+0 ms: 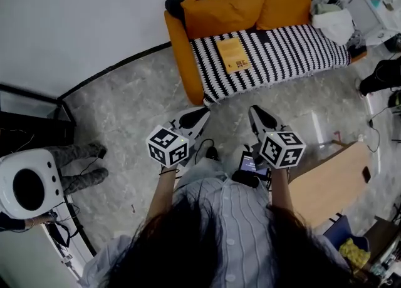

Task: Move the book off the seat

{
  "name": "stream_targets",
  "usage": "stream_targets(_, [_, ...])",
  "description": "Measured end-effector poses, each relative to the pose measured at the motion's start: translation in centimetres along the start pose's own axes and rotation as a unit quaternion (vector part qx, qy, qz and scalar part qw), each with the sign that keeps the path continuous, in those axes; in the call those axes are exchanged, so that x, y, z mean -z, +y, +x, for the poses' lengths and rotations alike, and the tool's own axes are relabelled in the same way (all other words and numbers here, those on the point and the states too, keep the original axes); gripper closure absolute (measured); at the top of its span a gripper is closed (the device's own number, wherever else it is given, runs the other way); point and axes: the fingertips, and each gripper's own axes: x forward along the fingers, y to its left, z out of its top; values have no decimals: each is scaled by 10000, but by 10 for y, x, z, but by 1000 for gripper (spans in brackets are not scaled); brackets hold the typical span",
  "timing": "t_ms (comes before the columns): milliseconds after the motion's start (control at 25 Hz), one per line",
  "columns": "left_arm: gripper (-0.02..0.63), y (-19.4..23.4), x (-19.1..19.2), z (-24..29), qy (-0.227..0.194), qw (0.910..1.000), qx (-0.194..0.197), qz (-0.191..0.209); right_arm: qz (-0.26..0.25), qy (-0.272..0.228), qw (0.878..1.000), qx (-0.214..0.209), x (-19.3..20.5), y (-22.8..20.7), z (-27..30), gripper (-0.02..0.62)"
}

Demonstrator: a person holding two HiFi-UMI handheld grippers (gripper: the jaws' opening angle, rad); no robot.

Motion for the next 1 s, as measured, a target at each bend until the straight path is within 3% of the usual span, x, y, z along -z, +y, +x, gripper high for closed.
stream_targets(320, [591, 13, -7, 43, 139, 9998, -76, -152, 263, 81, 9996, 35, -14, -43, 17, 558])
stream_targets(1000, [591, 55, -59, 184, -39, 9951, -963, -241, 175, 211, 9992, -278, -103, -195, 65, 558])
